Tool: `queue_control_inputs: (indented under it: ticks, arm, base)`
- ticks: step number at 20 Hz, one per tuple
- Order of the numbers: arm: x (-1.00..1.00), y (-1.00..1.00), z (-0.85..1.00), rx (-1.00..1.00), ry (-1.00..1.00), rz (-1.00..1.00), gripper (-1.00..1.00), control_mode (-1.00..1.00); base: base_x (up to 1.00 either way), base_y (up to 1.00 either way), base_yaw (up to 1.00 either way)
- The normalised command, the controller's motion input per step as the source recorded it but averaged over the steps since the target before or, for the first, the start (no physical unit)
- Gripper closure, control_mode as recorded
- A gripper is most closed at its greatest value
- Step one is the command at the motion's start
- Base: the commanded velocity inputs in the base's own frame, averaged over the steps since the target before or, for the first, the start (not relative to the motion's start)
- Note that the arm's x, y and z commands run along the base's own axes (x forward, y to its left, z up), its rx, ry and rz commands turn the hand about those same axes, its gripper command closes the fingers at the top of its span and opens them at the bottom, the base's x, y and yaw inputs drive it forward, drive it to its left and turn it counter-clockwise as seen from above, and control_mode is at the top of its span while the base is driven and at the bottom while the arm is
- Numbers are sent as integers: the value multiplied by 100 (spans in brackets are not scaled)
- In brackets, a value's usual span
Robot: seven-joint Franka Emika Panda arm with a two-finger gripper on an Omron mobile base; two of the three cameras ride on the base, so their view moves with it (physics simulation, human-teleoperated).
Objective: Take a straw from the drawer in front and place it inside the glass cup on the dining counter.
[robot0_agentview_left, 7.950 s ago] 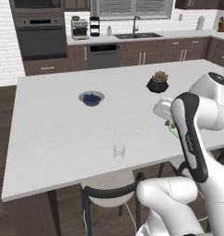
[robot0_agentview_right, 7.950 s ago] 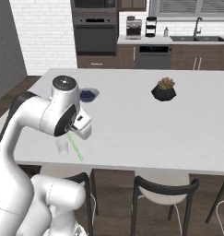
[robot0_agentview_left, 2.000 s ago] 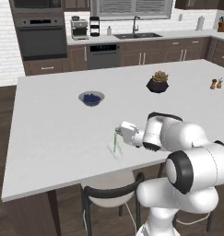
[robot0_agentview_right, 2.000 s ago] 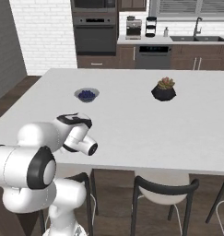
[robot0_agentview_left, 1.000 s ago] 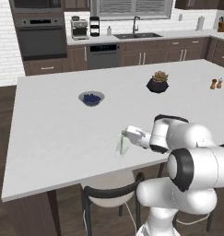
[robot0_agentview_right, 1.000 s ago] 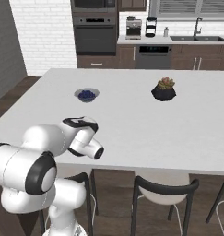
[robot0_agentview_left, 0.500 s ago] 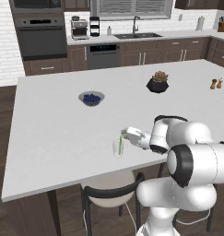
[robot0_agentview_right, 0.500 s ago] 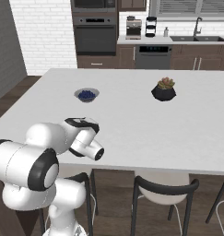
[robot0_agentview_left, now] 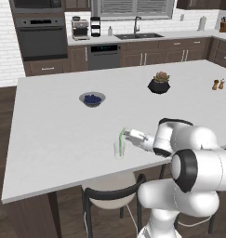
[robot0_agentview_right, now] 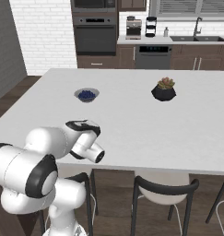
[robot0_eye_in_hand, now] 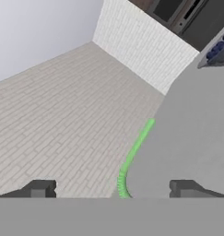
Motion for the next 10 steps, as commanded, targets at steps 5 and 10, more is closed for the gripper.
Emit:
queue_control_inputs:
  ticks: [5,10]
  arm:
    - [-60,-1,68,0,-10,-3,-100,-100]
    - [-47,0,96,0,-7,-3,-100,-100]
  base:
    - [0,0,0]
    - [0,0,0]
